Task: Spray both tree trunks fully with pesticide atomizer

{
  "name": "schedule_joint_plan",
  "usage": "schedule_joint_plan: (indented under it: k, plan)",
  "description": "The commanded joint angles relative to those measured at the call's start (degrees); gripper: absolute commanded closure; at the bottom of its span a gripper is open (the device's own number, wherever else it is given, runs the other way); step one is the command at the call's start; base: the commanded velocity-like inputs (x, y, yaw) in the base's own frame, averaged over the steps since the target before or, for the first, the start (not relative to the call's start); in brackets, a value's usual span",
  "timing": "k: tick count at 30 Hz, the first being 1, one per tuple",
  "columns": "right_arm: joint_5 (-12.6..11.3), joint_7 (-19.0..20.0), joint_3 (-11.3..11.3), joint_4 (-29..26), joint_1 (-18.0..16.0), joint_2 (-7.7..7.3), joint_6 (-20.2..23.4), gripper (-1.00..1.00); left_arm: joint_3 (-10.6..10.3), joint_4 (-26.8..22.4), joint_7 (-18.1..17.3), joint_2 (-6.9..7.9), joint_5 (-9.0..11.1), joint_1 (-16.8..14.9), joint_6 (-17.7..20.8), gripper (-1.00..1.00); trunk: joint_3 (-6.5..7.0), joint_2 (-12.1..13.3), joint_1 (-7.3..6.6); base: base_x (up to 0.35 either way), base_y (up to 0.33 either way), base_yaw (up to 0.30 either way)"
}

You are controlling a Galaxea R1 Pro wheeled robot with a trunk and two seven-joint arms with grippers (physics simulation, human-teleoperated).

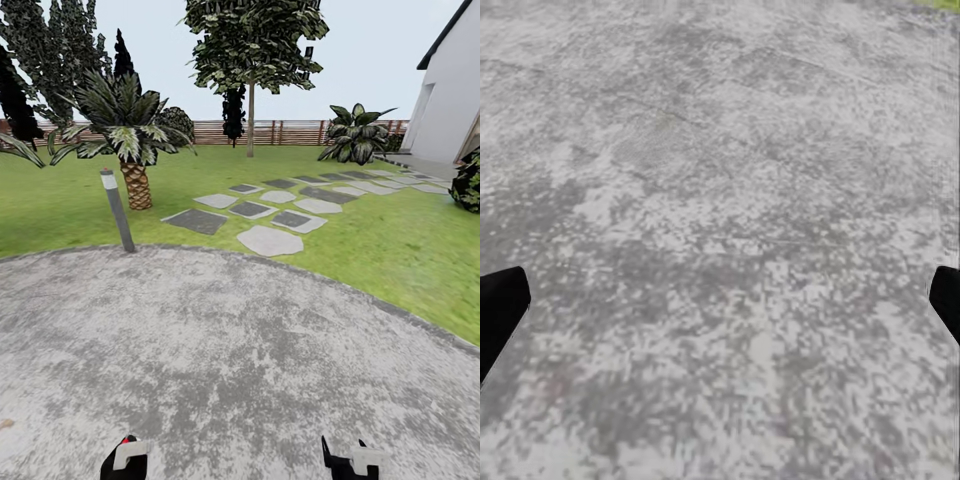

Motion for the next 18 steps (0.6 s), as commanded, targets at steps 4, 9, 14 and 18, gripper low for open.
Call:
schedule_joint_plan:
  k: [4, 9, 14, 18]
  plan:
    - [0.0, 0.0, 0.0, 0.0, 0.0, 0.00, 0.0, -1.00, 0.0, 0.0, 0.0, -0.04, 0.0, 0.0, 0.0, 1.00, 0.00, 0.0, 0.00, 0.339, 0.000, 0.000]
    - [0.0, 0.0, 0.0, 0.0, 0.0, -0.03, 0.0, -1.00, 0.0, 0.1, 0.0, -0.07, 0.0, 0.0, 0.0, 1.00, 0.00, 0.0, 0.00, 0.339, 0.000, 0.000]
    - [0.0, 0.0, 0.0, 0.0, 0.0, -0.08, 0.0, -1.00, -0.1, 0.3, 0.0, -0.10, -0.1, 0.0, 0.0, 1.00, 0.00, 0.0, 0.00, 0.339, 0.000, 0.000]
    - [0.0, 0.0, 0.0, 0.0, 0.0, -0.09, 0.0, -1.00, 0.0, 0.4, 0.0, -0.11, 0.0, 0.0, 0.0, 1.00, 0.00, 0.0, 0.00, 0.339, 0.000, 0.000]
